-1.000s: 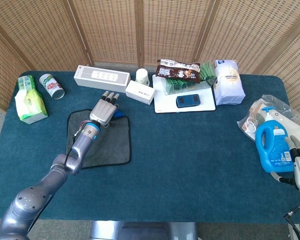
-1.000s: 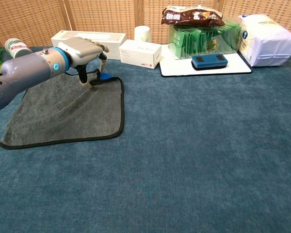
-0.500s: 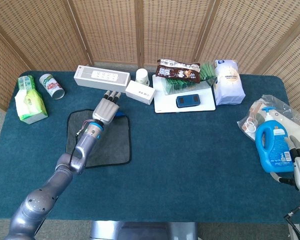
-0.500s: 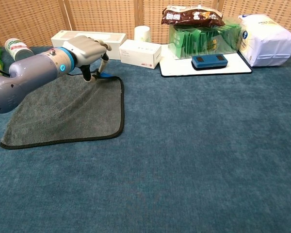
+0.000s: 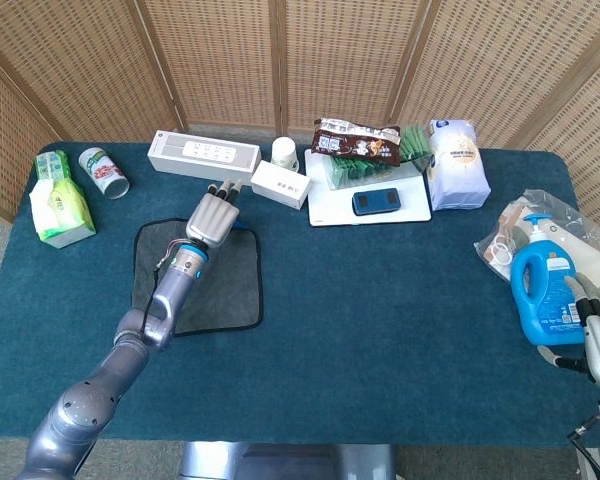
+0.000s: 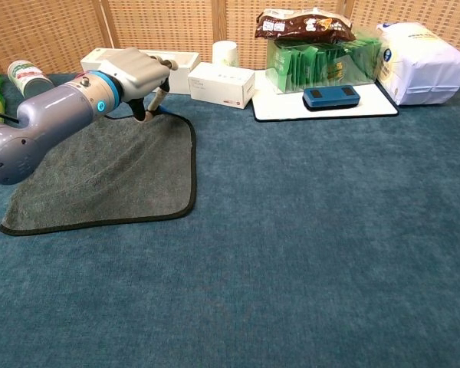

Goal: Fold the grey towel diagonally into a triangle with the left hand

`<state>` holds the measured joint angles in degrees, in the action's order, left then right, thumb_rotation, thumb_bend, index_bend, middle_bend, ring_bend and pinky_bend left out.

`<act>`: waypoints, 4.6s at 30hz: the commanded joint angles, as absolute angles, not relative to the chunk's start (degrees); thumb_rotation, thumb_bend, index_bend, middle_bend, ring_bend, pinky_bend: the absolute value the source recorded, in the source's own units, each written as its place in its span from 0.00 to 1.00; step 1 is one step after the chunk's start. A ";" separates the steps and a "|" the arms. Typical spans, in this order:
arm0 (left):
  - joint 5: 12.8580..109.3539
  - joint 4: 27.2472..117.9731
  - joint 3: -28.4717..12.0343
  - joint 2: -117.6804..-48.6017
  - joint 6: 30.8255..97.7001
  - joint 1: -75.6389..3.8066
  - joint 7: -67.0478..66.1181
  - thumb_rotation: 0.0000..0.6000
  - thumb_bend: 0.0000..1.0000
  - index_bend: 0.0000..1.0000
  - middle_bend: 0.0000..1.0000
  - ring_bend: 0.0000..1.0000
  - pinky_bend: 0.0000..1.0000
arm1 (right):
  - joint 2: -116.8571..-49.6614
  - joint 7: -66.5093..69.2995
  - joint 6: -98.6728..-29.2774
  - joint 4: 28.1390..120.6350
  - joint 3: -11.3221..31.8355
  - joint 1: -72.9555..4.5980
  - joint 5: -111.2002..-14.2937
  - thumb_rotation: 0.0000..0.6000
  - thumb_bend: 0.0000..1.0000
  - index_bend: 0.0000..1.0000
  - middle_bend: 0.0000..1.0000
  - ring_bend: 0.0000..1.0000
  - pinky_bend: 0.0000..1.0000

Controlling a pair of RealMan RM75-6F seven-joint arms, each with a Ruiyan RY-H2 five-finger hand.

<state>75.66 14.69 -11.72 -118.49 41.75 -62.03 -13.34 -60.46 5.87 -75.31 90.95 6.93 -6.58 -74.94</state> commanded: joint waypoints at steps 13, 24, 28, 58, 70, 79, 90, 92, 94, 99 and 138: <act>76.24 16.59 -11.36 -117.12 44.13 -61.15 -12.49 1.00 0.48 0.68 0.00 0.13 0.26 | -60.44 6.07 -74.51 90.81 6.75 -6.84 -74.81 1.00 0.00 0.00 0.00 0.00 0.05; 77.62 32.00 -10.24 -108.09 53.95 -54.84 -13.12 1.00 0.49 0.69 0.00 0.13 0.25 | -60.33 6.17 -74.75 91.08 6.46 -6.77 -75.46 1.00 0.00 0.00 0.00 0.00 0.05; 76.69 44.78 -10.10 -100.99 56.13 -51.35 -16.99 1.00 0.49 0.69 0.00 0.12 0.25 | -60.35 5.91 -74.90 91.33 6.28 -6.77 -75.86 1.00 0.00 0.00 0.00 0.00 0.05; 71.62 83.84 -2.17 -76.79 59.93 -35.95 -25.70 1.00 0.49 0.70 0.00 0.12 0.22 | -60.95 4.11 -75.00 92.07 5.68 -7.05 -76.50 1.00 0.00 0.00 0.00 0.00 0.05; 73.47 86.10 0.20 -74.78 61.12 -32.56 -22.89 1.00 0.49 0.70 0.00 0.12 0.21 | -61.06 3.96 -74.51 91.95 5.63 -7.28 -76.22 1.00 0.00 0.00 0.00 0.00 0.05; 74.48 85.75 1.55 -74.44 61.55 -30.25 -20.42 1.00 0.49 0.70 0.00 0.12 0.21 | -61.05 3.90 -74.36 91.99 5.58 -7.35 -76.13 1.00 0.00 0.00 0.00 0.00 0.06; 75.96 84.81 2.85 -74.73 60.90 -28.63 -18.97 1.00 0.49 0.70 0.00 0.11 0.20 | -61.16 3.55 -74.24 92.02 5.56 -7.44 -75.94 1.00 0.00 0.00 0.00 0.00 0.05; 75.98 84.56 2.93 -74.95 60.44 -28.48 -18.56 1.00 0.49 0.70 0.00 0.11 0.20 | -61.20 3.47 -74.13 91.97 5.56 -7.49 -75.87 1.00 0.00 0.00 0.00 0.00 0.05; 76.27 84.39 3.07 -75.11 60.37 -28.26 -18.43 1.00 0.49 0.70 0.00 0.11 0.20 | -61.21 3.41 -74.09 91.99 5.53 -7.51 -75.87 1.00 0.00 0.00 0.00 0.00 0.05; 76.70 84.03 3.61 -75.29 60.33 -27.44 -18.19 1.00 0.49 0.70 0.00 0.11 0.20 | -61.19 3.44 -74.09 92.01 5.56 -7.51 -75.76 1.00 0.00 0.00 0.00 0.00 0.05; 76.59 84.36 3.65 -73.22 56.12 -25.89 -15.92 1.00 0.47 0.18 0.00 0.00 0.05 | -61.09 3.42 -74.05 92.24 5.42 -7.54 -75.78 1.00 0.00 0.00 0.00 0.00 0.06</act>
<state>75.97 84.08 3.44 -73.83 56.87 -25.54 -16.93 -61.09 3.42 -74.04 92.24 5.42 -7.54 -75.78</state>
